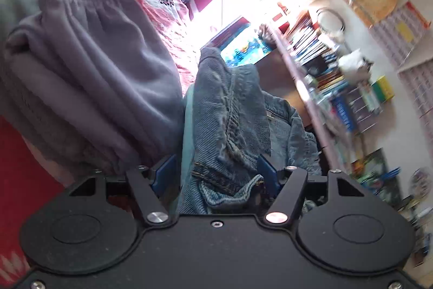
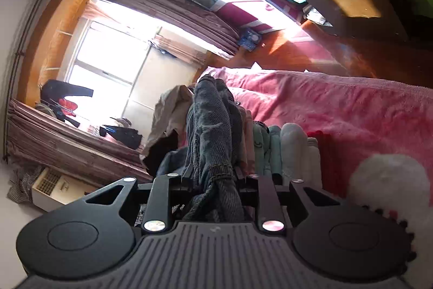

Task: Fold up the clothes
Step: 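Lift the denim bundle with both grippers and carry it onto the clothes stack, then open both grippers to release the bundle on the stack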

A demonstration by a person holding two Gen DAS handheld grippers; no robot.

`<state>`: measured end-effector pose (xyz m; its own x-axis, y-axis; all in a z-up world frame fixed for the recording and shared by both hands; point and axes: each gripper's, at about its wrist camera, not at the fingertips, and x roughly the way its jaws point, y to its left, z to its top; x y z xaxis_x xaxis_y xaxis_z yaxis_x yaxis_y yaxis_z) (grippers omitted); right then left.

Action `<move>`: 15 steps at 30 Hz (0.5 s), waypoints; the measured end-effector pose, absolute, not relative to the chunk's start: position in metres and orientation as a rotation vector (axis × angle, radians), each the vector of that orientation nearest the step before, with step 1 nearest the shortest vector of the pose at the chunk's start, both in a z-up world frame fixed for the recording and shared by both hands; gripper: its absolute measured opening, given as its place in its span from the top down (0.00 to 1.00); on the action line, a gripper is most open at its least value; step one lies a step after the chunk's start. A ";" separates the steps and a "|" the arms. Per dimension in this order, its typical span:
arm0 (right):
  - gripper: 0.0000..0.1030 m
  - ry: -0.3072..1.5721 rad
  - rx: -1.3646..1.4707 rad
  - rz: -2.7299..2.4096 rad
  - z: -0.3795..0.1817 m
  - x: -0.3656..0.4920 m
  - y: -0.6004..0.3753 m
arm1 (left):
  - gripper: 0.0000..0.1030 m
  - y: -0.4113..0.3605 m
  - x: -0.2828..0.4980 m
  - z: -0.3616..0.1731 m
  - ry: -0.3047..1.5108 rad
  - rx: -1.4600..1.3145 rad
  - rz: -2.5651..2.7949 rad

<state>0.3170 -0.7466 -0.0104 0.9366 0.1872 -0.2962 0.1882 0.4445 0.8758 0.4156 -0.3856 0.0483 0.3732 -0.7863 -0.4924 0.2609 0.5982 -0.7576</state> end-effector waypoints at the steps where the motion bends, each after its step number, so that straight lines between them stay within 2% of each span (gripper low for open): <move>1: 0.75 0.350 1.119 0.009 -0.013 0.314 -0.746 | 0.37 -0.377 0.413 0.049 0.953 -0.652 -0.725; 4: 0.65 0.326 1.091 0.008 -0.004 0.309 -0.745 | 0.35 -0.342 0.397 0.055 0.895 -0.684 -0.734; 6: 0.51 0.312 1.080 -0.037 0.001 0.296 -0.747 | 0.35 -0.316 0.382 0.057 0.893 -0.689 -0.730; 7: 0.37 0.306 1.074 -0.059 0.004 0.289 -0.747 | 0.35 -0.302 0.373 0.058 0.892 -0.682 -0.726; 8: 0.30 0.307 1.050 -0.092 0.005 0.275 -0.745 | 0.32 -0.288 0.363 0.060 0.891 -0.671 -0.721; 15: 0.16 0.396 0.947 -0.075 0.013 0.192 -0.680 | 0.28 -0.204 0.282 0.062 0.927 -0.468 -0.658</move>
